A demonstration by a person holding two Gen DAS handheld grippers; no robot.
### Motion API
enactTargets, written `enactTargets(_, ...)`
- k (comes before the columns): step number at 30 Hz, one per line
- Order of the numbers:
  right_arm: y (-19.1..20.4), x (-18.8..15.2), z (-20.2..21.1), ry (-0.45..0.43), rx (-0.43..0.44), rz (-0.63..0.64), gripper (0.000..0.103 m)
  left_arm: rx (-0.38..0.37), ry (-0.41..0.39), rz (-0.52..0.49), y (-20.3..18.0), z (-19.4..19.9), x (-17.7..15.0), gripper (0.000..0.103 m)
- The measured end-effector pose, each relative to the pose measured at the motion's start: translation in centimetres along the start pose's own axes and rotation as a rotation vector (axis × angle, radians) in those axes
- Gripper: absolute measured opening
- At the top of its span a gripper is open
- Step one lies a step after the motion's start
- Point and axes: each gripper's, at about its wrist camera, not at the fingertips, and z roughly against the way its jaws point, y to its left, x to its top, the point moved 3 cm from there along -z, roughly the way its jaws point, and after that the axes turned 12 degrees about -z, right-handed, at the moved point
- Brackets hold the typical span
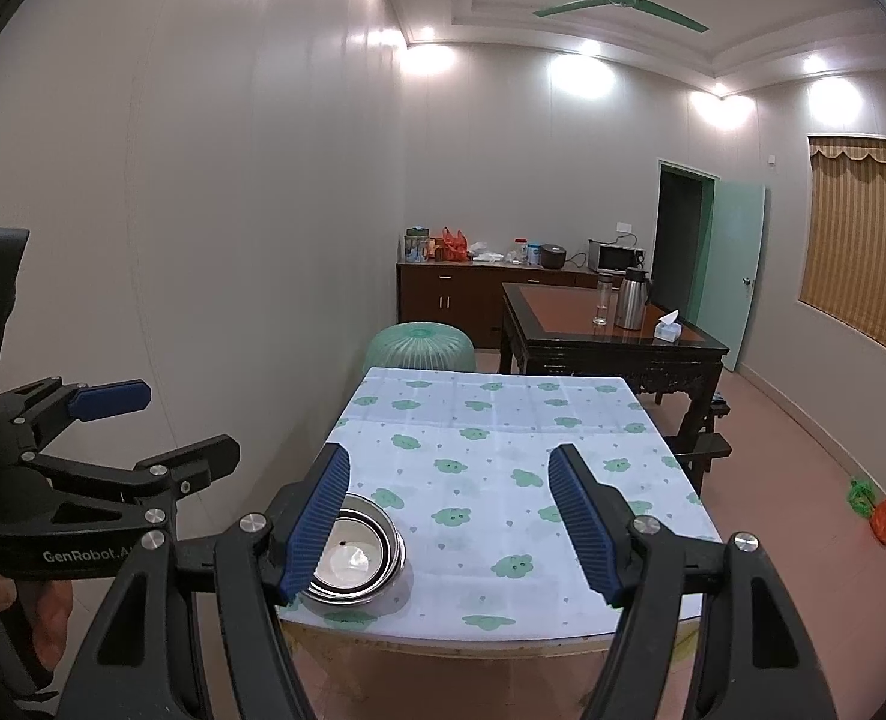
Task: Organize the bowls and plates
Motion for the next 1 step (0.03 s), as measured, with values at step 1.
enactTargets(1,-0.11,0.01,-0.11,0.001,0.001,-0.002,0.071,-0.003,0.0,-0.002,-0.09,-0.1,0.07,0.092)
